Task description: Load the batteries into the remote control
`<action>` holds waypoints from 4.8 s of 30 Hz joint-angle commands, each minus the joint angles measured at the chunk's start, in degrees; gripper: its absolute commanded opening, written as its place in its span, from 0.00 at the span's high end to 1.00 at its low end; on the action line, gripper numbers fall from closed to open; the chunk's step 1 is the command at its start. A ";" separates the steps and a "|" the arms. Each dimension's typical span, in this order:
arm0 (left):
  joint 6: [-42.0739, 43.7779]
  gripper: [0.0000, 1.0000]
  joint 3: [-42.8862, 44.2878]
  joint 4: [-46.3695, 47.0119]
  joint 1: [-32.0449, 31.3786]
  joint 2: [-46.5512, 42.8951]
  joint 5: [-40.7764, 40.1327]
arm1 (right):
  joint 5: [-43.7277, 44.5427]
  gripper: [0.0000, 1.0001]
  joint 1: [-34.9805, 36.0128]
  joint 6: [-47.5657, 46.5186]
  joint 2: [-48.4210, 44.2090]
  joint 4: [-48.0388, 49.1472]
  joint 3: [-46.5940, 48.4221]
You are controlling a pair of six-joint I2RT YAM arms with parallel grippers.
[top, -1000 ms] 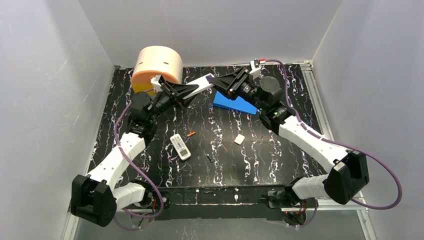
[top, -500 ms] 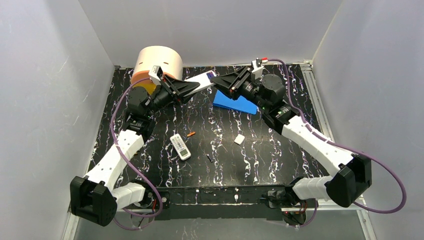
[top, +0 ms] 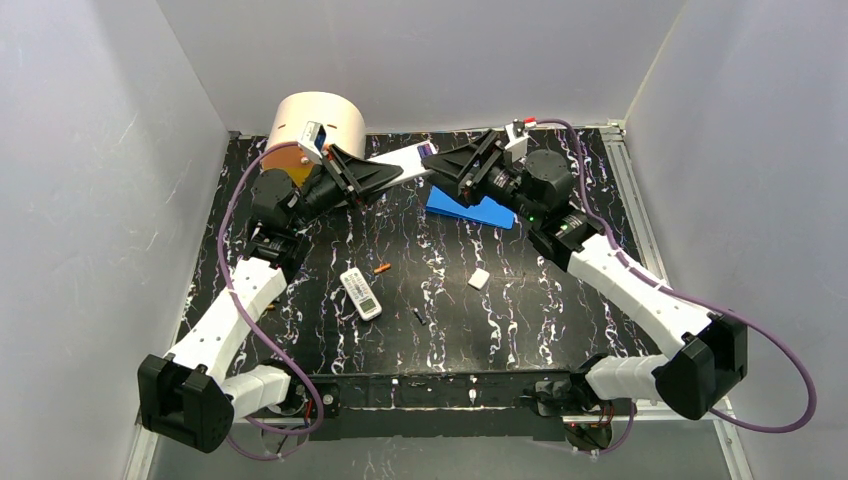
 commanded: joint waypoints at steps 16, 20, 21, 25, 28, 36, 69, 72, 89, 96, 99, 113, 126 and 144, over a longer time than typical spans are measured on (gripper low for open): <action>6.32 1.00 3.11 -0.80 -0.25 -0.64 7.82 | -22.32 0.38 -4.99 -22.92 0.86 -7.61 7.37; 6.86 1.00 3.15 -0.99 -0.28 -0.64 8.33 | -22.09 0.52 -5.11 -21.96 0.77 -6.06 6.51; 7.03 1.00 3.19 -1.08 -0.24 -0.59 8.62 | -22.19 0.52 -5.15 -21.60 0.73 -5.46 6.27; 7.75 1.00 3.04 -1.32 -0.28 -0.33 9.95 | -22.43 0.28 -5.35 -20.82 0.60 -4.27 6.07; 8.11 1.00 2.68 -1.61 -0.21 -0.05 10.75 | -23.48 0.25 -6.16 -19.23 0.17 -1.77 5.58; 8.84 1.00 2.91 -1.62 -0.20 1.47 13.73 | -29.13 0.46 -9.03 -12.45 0.24 8.93 1.83; 11.07 1.00 6.12 -1.66 0.41 5.26 16.73 | -35.41 0.39 -9.24 -23.00 1.29 2.08 6.24; 12.24 1.00 5.22 -1.63 1.49 5.11 16.88 | -32.12 0.36 -10.29 -23.11 0.29 -1.29 5.73; 36.30 1.00 -0.33 -27.16 8.68 5.67 23.55 | -3.25 0.15 -15.55 -70.51 4.03 -42.53 -2.64; 56.29 1.00 9.23 -53.98 8.68 9.93 24.34 | 9.17 0.13 0.00 -89.88 12.09 -44.41 -4.65; 59.23 1.00 10.75 -57.28 8.68 11.55 26.03 | 11.00 0.14 1.20 -93.11 13.98 -42.79 -4.98; 60.67 1.00 12.77 -58.60 9.38 15.52 25.96 | 10.61 0.18 1.49 -98.08 25.69 -41.80 -3.32; 60.96 1.00 12.97 -58.99 9.56 16.15 25.87 | 9.03 0.33 1.49 -98.32 29.49 -44.45 -2.83; 58.32 1.00 8.91 -53.88 7.81 21.38 25.78 | 8.84 0.58 1.49 -92.69 10.32 -34.00 -10.45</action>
